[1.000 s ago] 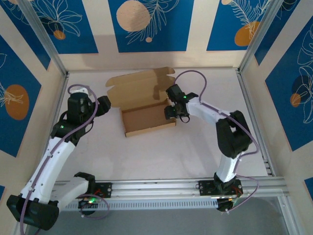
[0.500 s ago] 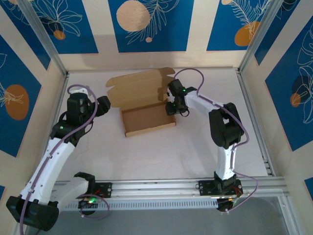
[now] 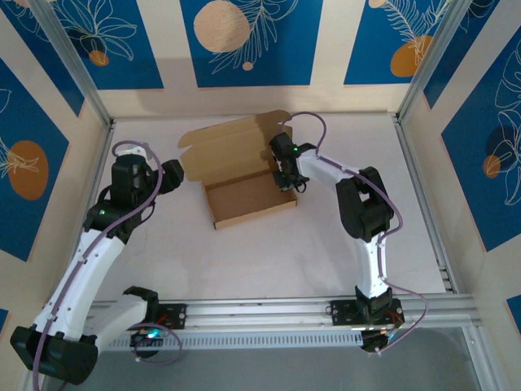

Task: Fold the paper box

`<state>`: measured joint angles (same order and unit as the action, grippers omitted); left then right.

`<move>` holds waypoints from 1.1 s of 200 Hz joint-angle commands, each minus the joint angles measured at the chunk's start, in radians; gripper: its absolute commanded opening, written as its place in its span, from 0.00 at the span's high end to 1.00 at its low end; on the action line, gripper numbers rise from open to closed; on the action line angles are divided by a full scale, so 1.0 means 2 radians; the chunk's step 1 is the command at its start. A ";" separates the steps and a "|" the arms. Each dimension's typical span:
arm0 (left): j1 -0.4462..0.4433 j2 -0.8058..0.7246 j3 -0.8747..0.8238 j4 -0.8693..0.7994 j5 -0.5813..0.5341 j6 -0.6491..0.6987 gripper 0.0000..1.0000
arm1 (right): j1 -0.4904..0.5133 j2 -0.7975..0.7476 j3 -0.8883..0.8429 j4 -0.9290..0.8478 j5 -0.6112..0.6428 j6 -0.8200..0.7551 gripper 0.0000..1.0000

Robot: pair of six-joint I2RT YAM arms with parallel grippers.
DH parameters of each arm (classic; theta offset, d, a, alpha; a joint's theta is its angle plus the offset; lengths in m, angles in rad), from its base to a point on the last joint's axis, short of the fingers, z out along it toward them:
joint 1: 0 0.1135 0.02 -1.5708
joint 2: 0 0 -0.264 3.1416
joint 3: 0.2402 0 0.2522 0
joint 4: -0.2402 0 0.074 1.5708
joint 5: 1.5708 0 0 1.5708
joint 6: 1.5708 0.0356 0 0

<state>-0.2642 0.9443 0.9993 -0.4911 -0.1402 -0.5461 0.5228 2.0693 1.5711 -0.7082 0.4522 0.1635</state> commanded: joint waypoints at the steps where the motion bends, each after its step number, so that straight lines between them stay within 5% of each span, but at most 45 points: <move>1: -0.004 -0.002 0.005 0.001 0.000 0.007 0.23 | 0.016 0.011 0.015 -0.031 0.068 -0.014 0.82; 52: -0.003 -0.001 0.002 0.001 0.002 0.002 0.23 | 0.042 0.027 0.018 -0.052 0.177 -0.013 0.88; 92: -0.003 -0.002 0.000 -0.001 0.001 0.002 0.23 | 0.038 0.032 0.016 -0.061 0.111 0.016 0.85; 154: -0.003 -0.003 0.001 -0.007 0.007 0.008 0.22 | -0.006 -0.097 -0.082 -0.024 -0.054 0.119 0.57; 220: -0.005 0.014 -0.009 -0.036 0.064 0.037 0.25 | 0.007 -0.291 -0.159 0.031 -0.071 0.097 0.27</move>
<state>-0.2642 0.9585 0.9993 -0.5304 -0.0895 -0.5133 0.5331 1.6379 1.2507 -0.7147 0.3458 0.3912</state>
